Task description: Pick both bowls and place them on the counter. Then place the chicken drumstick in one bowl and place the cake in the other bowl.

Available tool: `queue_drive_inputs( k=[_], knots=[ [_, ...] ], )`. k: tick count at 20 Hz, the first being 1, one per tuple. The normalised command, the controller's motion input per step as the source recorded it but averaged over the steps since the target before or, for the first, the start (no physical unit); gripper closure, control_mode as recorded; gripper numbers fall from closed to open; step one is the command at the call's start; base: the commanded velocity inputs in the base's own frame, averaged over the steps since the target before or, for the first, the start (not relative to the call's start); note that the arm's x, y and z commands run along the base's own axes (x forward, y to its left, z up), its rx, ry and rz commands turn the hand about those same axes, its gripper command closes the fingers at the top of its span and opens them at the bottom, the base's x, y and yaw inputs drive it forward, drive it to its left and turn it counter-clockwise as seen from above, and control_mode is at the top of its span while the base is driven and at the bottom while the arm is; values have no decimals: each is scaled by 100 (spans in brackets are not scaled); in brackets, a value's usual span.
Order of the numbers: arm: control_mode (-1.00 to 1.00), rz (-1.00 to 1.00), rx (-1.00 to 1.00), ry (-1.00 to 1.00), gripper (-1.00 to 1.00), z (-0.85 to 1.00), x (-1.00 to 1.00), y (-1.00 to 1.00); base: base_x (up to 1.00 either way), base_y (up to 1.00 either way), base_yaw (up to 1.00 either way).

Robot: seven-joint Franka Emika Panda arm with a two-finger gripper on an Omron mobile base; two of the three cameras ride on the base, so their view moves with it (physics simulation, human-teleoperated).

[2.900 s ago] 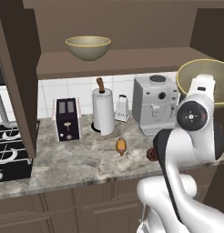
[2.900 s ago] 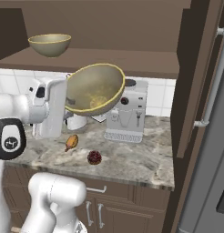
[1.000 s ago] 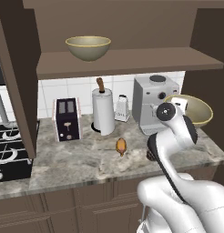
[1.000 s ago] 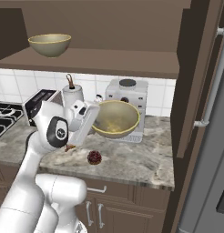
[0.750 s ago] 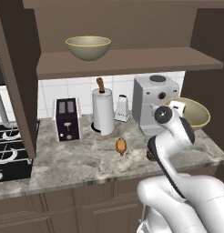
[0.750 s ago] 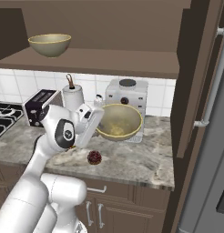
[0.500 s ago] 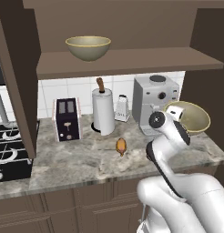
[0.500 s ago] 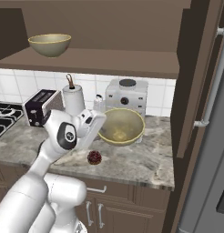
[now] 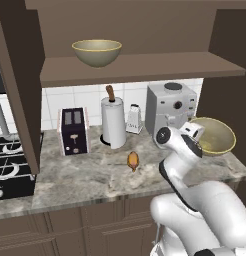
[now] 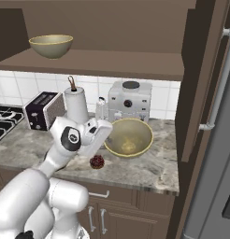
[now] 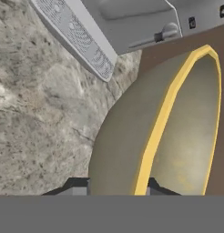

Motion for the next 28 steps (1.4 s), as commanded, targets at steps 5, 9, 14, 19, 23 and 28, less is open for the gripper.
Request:
queue_drive_inputs(
  k=[5,9,14,19,23,28],
  knots=[
    [-100,-5,0,5,100,-5,16,-29,0,0,0],
    [-100,0,0,5,100,-15,10,-36,0,0,0],
    [-100,0,0,5,100,-21,13,-35,0,0,0],
    [-100,0,0,2,100,-29,6,-19,0,0,0],
    [-100,0,0,0,100,-24,0,-13,0,0,0],
    [-100,0,0,0,100,-13,0,-13,0,0,0]
  ],
)
